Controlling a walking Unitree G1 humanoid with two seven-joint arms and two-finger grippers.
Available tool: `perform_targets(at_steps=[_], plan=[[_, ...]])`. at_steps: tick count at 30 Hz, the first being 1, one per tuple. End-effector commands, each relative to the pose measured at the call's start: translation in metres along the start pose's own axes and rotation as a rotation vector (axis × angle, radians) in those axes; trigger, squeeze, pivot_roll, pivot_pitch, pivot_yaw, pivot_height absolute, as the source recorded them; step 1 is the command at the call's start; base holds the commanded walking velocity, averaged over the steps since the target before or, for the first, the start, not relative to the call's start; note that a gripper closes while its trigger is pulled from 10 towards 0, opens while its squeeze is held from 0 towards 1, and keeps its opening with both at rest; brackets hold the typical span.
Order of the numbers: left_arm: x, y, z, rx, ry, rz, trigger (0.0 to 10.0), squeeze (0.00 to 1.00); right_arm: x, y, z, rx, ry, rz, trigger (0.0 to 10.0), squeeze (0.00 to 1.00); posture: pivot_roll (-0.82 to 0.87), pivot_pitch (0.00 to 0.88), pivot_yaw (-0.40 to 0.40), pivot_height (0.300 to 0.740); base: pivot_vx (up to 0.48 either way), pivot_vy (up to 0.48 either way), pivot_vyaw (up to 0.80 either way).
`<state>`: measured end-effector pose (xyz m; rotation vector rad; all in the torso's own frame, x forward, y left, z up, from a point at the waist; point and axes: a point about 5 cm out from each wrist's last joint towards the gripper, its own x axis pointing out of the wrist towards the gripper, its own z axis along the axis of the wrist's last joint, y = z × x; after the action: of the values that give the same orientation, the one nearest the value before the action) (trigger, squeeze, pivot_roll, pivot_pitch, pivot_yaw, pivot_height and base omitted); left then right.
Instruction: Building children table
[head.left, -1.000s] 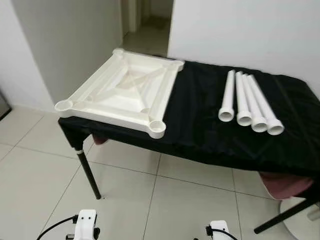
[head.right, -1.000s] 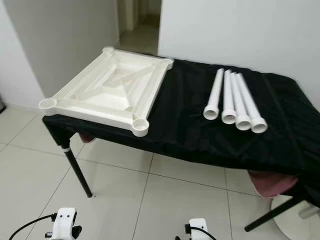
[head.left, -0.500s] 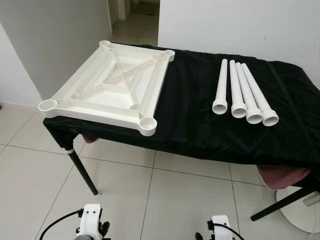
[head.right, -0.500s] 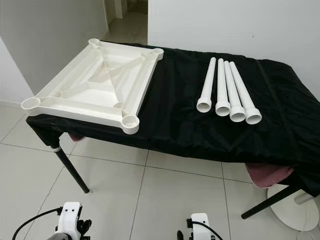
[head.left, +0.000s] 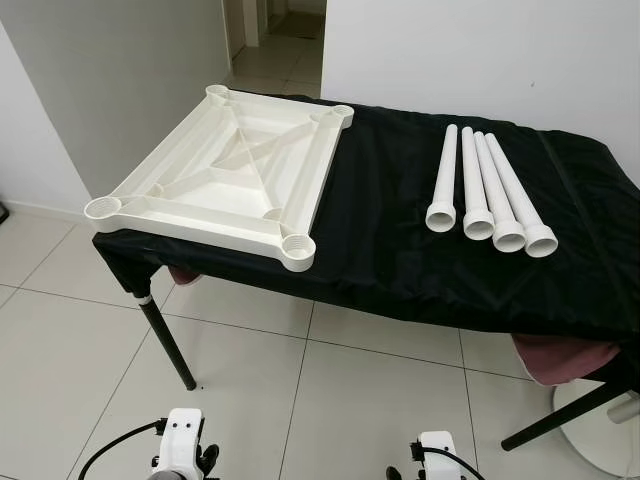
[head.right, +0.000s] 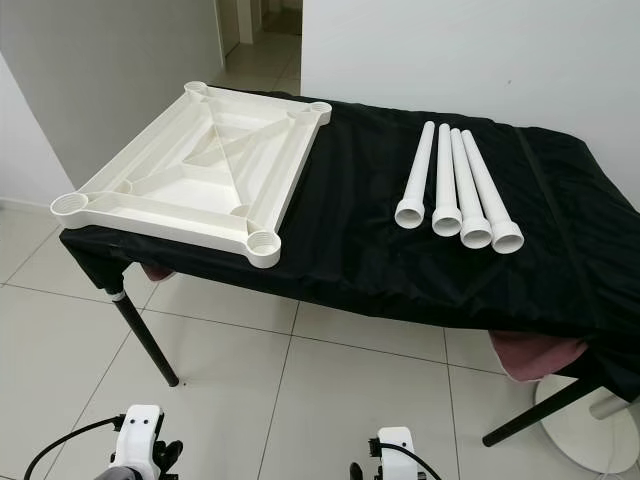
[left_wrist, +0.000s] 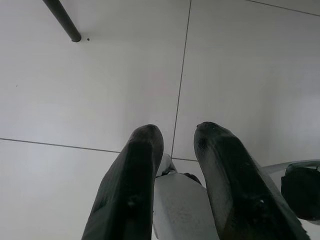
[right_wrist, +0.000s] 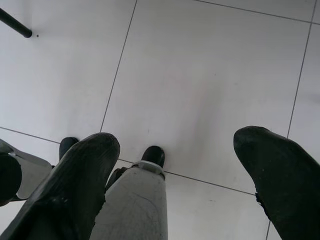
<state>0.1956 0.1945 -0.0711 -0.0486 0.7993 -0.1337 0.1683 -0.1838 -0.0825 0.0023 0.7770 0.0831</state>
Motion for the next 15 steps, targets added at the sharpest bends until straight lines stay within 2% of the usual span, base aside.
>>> perform_targets(at_steps=[1,15], plan=[[-0.001,-0.0013,-0.0028,-0.005,0.005,-0.034,10.0,0.0,-0.0003,0.0009,-0.0033,-0.003,0.025,0.007,10.0,0.0,0.06,0.0,-0.062,0.74,0.0,0.0,0.0],[-0.004,0.0017,-0.0089,-0.018,0.011,-0.017,10.0,0.0,0.0002,0.0002,-0.0026,-0.023,0.034,0.013,10.0,0.0,0.07,0.0,-0.077,0.74,0.0,0.0,0.0]])
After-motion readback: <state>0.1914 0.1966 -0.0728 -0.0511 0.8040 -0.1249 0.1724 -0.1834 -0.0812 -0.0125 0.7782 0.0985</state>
